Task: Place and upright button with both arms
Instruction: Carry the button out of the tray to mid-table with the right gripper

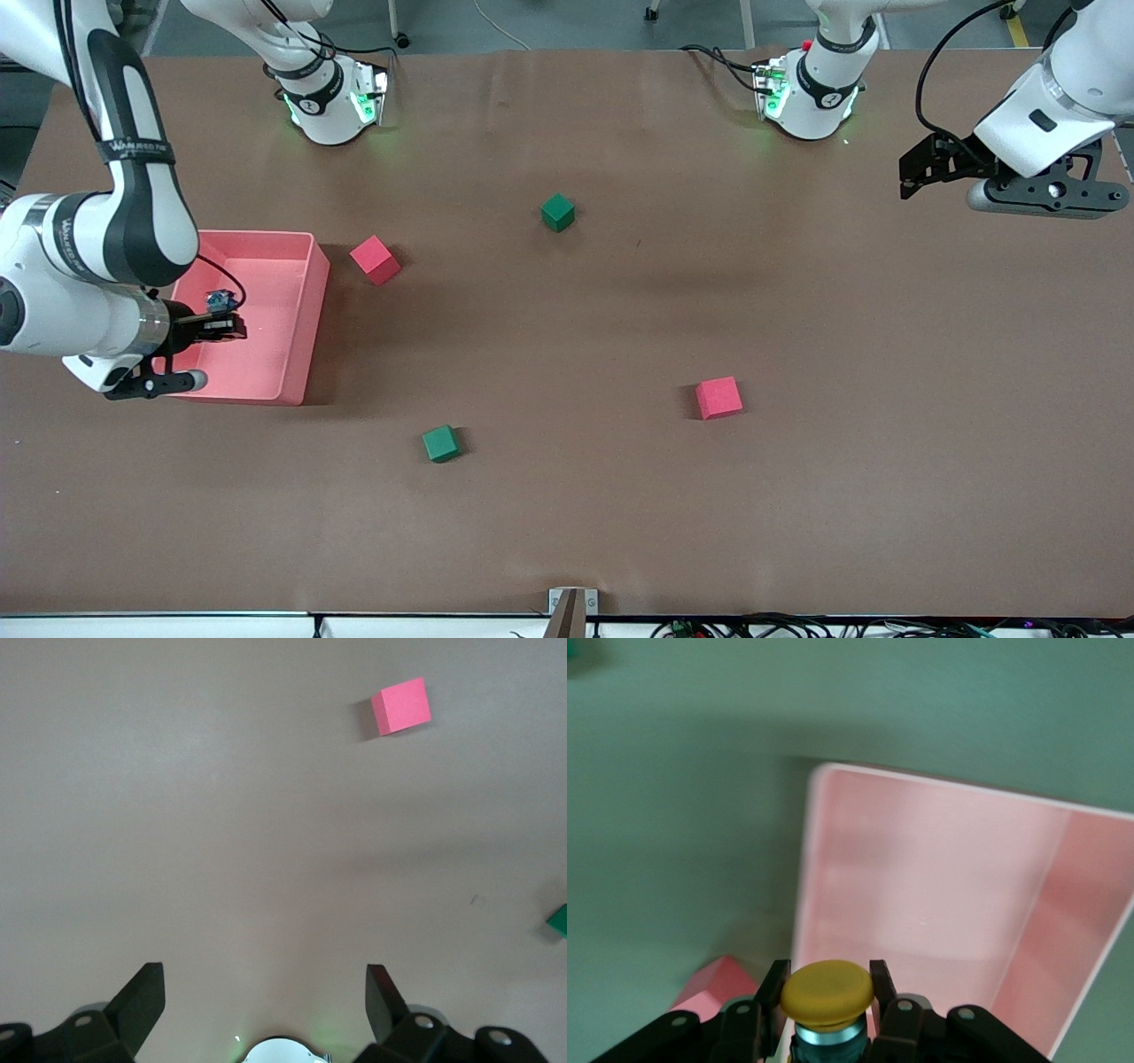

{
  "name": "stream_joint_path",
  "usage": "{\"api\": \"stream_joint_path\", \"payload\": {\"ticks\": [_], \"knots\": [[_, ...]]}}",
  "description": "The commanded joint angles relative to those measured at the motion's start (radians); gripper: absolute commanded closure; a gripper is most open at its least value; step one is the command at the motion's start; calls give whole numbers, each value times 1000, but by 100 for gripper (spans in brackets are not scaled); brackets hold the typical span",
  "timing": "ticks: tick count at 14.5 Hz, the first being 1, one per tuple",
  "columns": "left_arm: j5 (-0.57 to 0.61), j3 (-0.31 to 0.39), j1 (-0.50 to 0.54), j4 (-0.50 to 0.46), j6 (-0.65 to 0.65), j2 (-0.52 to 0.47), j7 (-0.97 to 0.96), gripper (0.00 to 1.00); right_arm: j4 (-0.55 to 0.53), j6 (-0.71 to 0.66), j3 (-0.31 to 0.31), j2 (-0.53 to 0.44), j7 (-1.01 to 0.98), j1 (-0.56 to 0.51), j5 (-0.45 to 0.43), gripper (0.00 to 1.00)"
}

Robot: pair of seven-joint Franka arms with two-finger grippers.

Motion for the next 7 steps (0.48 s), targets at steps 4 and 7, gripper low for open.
{"api": "stream_joint_path", "payload": {"ticks": [4, 7], "knots": [[11, -9, -1, 23, 0, 26, -18, 0, 166, -60, -4, 47, 352, 318, 2, 98], [8, -9, 0, 23, 12, 36, -18, 0, 233, -1, -4, 139, 512, 473, -2, 98]]}}
